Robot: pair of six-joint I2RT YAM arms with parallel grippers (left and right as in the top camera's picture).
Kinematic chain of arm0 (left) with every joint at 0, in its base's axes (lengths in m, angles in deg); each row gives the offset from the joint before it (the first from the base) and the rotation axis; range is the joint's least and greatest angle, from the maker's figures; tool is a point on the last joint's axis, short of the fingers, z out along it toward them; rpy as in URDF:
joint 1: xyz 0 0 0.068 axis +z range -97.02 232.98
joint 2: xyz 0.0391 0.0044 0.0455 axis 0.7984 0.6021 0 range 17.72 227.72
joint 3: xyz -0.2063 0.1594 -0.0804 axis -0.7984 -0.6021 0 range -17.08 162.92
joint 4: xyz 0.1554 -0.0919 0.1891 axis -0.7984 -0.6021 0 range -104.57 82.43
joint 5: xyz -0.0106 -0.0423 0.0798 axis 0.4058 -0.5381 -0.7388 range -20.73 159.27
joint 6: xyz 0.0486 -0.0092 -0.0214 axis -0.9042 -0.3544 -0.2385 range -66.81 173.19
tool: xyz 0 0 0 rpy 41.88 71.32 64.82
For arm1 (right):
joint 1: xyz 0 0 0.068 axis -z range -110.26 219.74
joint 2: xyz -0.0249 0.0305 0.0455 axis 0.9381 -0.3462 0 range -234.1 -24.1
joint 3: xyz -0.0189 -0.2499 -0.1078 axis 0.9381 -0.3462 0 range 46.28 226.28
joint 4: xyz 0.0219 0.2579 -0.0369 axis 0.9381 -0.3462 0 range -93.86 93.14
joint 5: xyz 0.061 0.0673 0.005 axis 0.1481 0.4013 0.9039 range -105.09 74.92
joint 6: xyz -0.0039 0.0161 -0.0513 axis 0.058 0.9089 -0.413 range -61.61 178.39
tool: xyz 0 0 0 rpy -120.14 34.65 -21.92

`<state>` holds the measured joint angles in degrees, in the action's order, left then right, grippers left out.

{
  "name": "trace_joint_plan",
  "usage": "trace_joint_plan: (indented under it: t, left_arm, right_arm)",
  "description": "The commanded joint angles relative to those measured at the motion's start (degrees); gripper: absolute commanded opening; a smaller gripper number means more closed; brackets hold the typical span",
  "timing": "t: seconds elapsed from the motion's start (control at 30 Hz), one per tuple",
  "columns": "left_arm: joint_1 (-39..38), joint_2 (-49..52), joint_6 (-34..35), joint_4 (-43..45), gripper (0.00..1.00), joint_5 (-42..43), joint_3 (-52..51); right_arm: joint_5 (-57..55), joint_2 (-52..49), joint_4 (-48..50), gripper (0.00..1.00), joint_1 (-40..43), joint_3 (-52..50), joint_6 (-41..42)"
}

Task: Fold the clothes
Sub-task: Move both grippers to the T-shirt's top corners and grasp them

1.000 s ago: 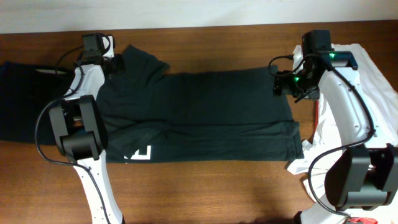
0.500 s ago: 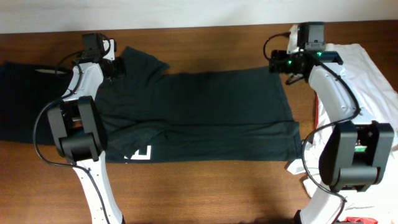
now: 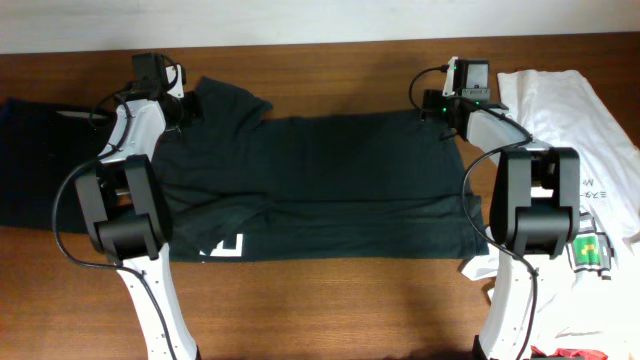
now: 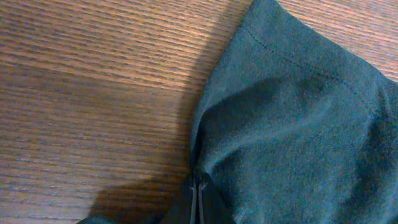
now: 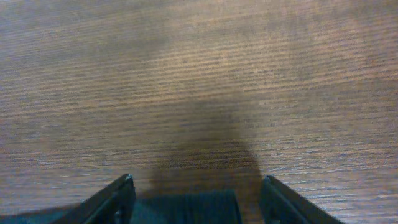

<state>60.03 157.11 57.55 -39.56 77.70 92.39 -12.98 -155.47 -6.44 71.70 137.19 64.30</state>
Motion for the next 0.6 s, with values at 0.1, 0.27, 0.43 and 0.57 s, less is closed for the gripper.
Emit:
trace_joint_plan:
  t: [0.1,0.27,0.43,0.57]
  left_arm:
    - [-0.4,4.6,1.0,-3.7,0.00,0.0,-3.6]
    - [-0.2,3.9,1.0,-3.7,0.00,4.9,-1.9]
    - [0.0,-0.5,1.0,-4.8,0.00,7.9,0.3]
    - [0.6,-5.6,1.0,-7.7,0.00,7.1,0.3]
  right_arm:
    - [-1.7,-1.5,0.6,0.22,0.3,0.4,0.6]
    - [-4.3,-0.7,-3.7,0.04,0.4,0.8,5.6]
    - [-4.3,3.7,-12.7,0.04,0.4,5.6,5.6]
    - [-4.4,6.4,-25.2,0.04,0.4,11.9,5.6]
